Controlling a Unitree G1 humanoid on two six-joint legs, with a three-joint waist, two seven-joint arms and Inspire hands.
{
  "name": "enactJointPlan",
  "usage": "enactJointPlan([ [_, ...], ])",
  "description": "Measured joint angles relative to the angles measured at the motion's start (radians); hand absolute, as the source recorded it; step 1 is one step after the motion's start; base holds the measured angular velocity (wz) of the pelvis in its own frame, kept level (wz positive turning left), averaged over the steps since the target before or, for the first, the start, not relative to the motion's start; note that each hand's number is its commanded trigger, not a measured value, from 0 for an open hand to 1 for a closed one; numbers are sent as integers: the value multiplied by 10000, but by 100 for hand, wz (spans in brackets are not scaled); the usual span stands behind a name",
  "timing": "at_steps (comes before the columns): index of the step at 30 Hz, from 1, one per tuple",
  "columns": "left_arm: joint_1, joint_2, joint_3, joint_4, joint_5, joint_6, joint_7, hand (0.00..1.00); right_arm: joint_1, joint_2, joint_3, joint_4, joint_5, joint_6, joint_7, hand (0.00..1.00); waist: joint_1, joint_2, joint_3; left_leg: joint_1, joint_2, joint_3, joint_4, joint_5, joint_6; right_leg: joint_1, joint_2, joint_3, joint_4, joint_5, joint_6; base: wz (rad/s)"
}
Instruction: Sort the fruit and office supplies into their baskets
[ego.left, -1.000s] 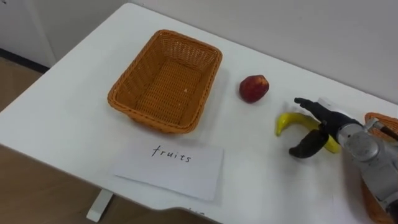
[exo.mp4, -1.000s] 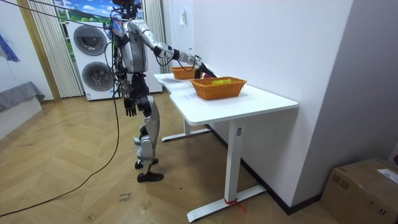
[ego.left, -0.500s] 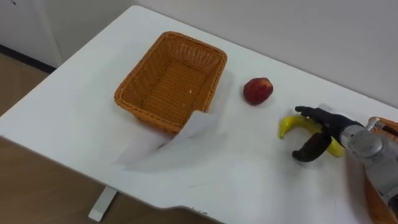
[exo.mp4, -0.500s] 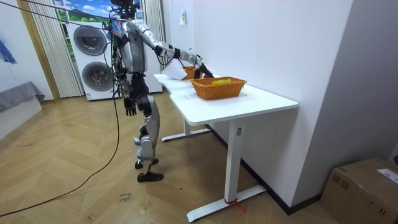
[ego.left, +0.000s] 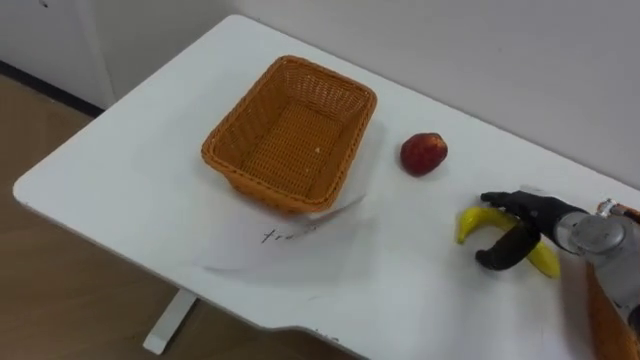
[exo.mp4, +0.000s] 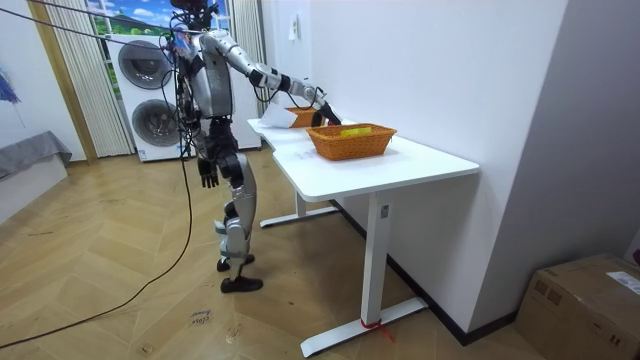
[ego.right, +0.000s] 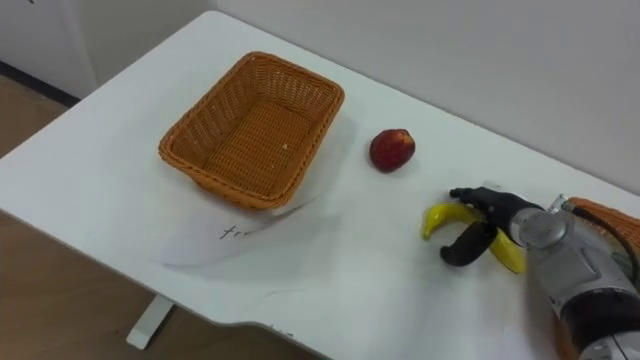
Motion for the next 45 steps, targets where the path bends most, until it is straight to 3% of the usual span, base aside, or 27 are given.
enactJointPlan([
  [1, -8, 0, 0, 0, 0, 0, 0, 0, -1, 1, 4, 37, -1, 4, 10, 16, 14, -16, 3, 16, 0, 0, 0, 0, 0, 20, 0, -3, -3, 0, 0, 0],
  [2, -50, 2, 9, 0, -3, 0, -4, 0, -1, 1, 11, 34, -27, 4, 17, 62, 14, -21, 4, 16, 1, -1, 1, 0, 0, 21, 1, -5, -7, 1, 0, 0],
  [3, -54, 4, 11, 0, -3, 0, -6, 0, -1, 1, 15, 26, -51, 4, 19, 74, 14, -21, 4, 15, 0, -1, 1, 0, 0, 19, 1, -5, -7, 2, 0, 0],
  [4, -71, 19, 9, 0, -3, 0, -13, 0, -1, 1, 16, -54, -143, 3, 44, 98, 14, -23, 3, 14, 0, 4, -1, 0, 0, 15, 1, -3, -6, 2, 0, 0],
  [5, -72, 54, 7, 0, -3, -2, -39, 0, -3, 1, 54, -119, -252, 4, 72, 100, 18, -24, 2, 13, 1, 1, -1, 0, 0, 40, 5, -2, -7, 2, 0, 0],
  [15, -128, 292, -44, 19, -27, -108, -55, 0, -434, -36, 236, -107, -1009, 105, -357, 100, 19, -40, -3, 53, 10, 0, -38, 4, -5, 128, 43, -9, -175, 8, -11, 0],
  [19, -290, 301, -392, 311, 1, -255, -77, 0, -474, -28, 453, -117, -1217, 61, -205, 100, 27, -23, 24, 50, 10, 8, -79, 4, -5, 101, 35, -8, -175, 8, -9, 0],
  [30, -566, 406, -381, 769, 35, -374, -245, 0, -549, -27, 666, -529, -2057, 10, 436, 100, 20, -76, 27, 21, 7, 31, -174, 10, -6, 2, 45, 144, -166, 7, -9, -1],
  [40, -845, 400, -375, 1118, 29, -426, -237, 0, -136, -33, 1105, -2066, -2430, 311, 881, 100, 33, -163, 12, 49, 21, 32, -197, 14, -13, -2, 85, 268, -178, 7, -9, 0],
  [45, -880, 402, -352, 1111, 35, -432, -89, 0, -134, -33, 1197, -2139, -2433, 322, 971, 100, 233, -186, 14, 110, 48, 204, -286, 18, -20, -39, 96, 427, -185, 7, -10, -12],
])
